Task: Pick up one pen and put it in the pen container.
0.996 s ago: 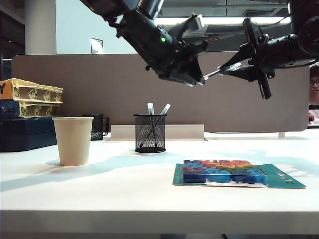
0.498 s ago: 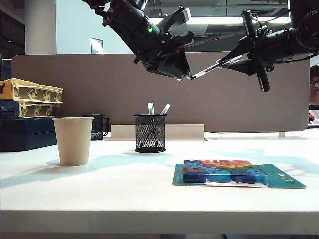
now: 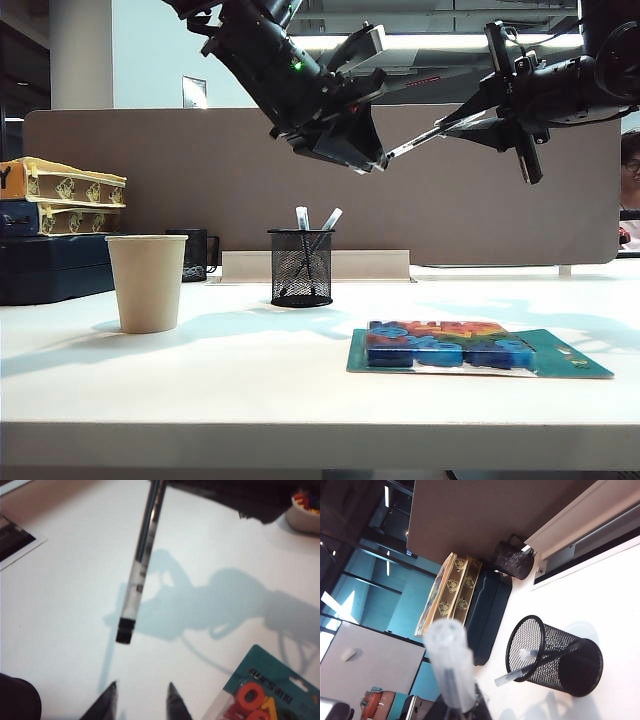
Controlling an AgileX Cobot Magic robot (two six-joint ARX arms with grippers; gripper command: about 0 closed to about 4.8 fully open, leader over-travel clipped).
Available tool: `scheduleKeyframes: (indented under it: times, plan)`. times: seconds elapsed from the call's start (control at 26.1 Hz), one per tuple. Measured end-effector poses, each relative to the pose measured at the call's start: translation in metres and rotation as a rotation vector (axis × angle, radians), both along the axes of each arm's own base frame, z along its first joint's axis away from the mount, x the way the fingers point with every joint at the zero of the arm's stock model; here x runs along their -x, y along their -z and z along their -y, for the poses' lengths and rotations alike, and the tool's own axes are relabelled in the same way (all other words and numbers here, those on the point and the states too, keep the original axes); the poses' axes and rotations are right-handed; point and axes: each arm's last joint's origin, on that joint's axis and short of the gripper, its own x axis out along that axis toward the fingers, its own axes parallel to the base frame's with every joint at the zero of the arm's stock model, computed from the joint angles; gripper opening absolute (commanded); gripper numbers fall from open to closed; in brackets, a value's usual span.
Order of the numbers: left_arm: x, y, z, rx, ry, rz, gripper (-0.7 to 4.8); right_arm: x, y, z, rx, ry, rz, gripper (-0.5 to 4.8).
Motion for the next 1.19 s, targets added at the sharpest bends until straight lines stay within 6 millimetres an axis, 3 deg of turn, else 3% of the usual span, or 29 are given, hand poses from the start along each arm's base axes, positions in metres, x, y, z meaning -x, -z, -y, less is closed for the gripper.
scheduleKeyframes:
  times: [0.27,0.77,1.0,1.19]
  plan:
    - [-0.005,-0.002,-0.011,-0.023,-0.037,0.015,1.22,-0.007,-0.021,-0.001,0.027,-0.005,0.073,0.10]
    - [-0.002,-0.029,-0.037,-0.002,-0.088,0.051,1.21,-0.006,-0.025,-0.019,0.098,-0.046,0.106,0.11]
    - [-0.003,-0.028,-0.058,-0.016,-0.134,0.031,1.22,-0.005,-0.025,-0.029,0.121,-0.063,0.132,0.11]
    - [0.000,-0.023,-0.081,-0.036,-0.184,0.000,1.21,-0.008,-0.043,-0.034,0.152,-0.057,0.212,0.11]
